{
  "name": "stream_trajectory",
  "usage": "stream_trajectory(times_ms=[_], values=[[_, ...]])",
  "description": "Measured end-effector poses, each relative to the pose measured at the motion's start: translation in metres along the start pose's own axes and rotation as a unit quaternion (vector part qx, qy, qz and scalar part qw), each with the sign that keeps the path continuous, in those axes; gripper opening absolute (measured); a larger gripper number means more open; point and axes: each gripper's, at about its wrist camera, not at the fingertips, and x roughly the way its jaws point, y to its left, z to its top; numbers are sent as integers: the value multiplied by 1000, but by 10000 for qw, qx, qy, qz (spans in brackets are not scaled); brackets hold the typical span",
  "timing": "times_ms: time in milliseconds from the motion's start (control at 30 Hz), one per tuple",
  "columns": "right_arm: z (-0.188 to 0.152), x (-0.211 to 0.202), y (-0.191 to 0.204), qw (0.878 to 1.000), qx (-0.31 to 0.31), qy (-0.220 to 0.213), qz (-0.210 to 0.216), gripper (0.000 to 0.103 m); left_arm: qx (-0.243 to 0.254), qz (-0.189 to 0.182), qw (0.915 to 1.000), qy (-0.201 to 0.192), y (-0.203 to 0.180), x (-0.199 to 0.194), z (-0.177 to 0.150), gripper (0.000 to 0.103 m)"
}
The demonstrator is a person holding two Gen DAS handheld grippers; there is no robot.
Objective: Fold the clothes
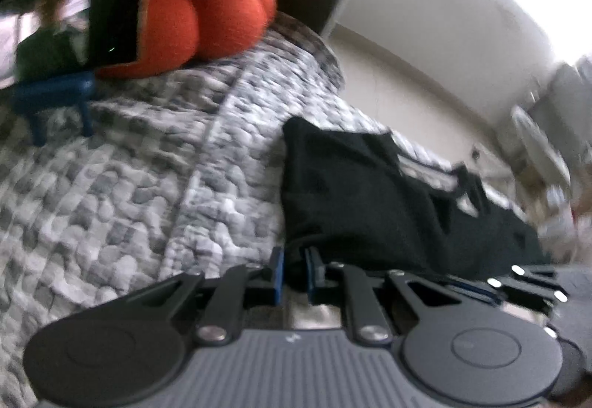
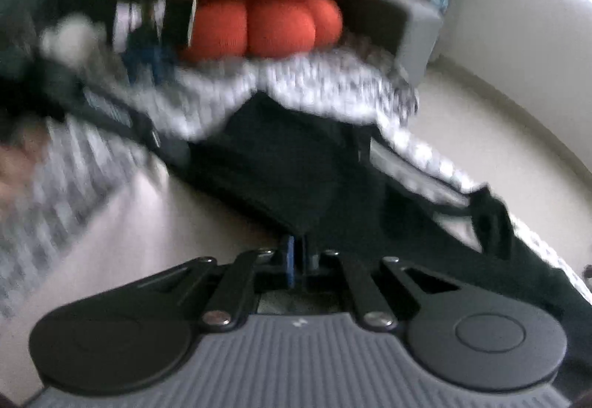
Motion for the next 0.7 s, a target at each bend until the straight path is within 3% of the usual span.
stream_trajectory(times_ms=[133,167,233,333,500,600,700], values=[[0,-2,1,9999,-80,9,-95,9,179,110,9998,-6,2,-4,2,13],[0,-6,0,9999,-64,-15,-130,22,185,97,9998,3,3,-5,2,12],[0,-11,-10,9996,240,-159,-19,33,192,62,9998,28,6,-6,3,14],[1,-20,-24,9965,721,-384,164,34,62,123,9999,-13,12,-13,7,21],[1,-33,-48,9844,1516,-756,468,36,-93,257,9989,-369,13,-25,12,20],[5,-24,-50,9809,1779,-658,431,36,14,239,9982,-547,-2,-23,12,20],[2,-4,-34,9898,1382,-89,322,36,457,413,9974,-363,-22,-10,4,20]])
